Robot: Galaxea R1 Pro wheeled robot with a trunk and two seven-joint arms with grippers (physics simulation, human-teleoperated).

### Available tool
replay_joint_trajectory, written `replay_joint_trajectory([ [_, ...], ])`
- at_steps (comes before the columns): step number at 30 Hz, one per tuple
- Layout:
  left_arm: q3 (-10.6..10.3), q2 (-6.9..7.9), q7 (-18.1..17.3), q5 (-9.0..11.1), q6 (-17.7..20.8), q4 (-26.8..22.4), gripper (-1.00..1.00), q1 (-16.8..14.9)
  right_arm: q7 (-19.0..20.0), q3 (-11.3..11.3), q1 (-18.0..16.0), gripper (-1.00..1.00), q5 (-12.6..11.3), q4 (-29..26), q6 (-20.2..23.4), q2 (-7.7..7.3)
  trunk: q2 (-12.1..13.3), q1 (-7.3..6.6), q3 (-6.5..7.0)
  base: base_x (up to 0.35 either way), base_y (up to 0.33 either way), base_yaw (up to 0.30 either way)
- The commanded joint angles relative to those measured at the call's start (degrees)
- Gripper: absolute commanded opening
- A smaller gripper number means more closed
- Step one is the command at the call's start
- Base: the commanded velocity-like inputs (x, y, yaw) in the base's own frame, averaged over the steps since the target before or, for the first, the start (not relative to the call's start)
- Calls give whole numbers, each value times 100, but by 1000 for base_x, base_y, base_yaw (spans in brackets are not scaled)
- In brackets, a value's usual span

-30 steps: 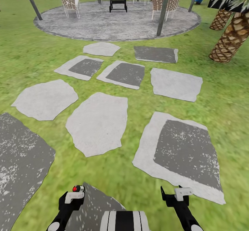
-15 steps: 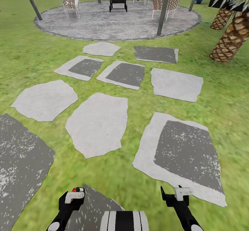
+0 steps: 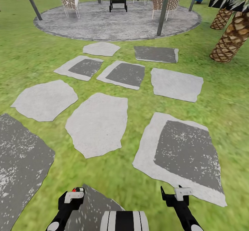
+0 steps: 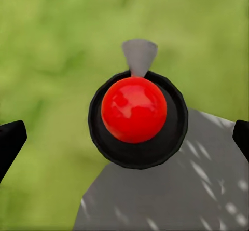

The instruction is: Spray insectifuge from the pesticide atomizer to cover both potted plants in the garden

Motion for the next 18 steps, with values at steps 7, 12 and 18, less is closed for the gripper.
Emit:
replay_joint_trajectory([
  [7,33,-6,7,-58,-22,-49,100,-6,-7,-6,-2,100,28,3,-14,-1,-1,-1,-3,0,0,0],
  [12,33,-11,7,-66,-24,-71,100,-6,-7,-8,0,100,28,4,-14,-1,-1,-1,-3,0,0,0],
  [18,27,-32,7,-74,-22,-62,100,-7,-7,-8,-2,100,28,1,-14,-1,-1,-1,-3,0,0,0],
])
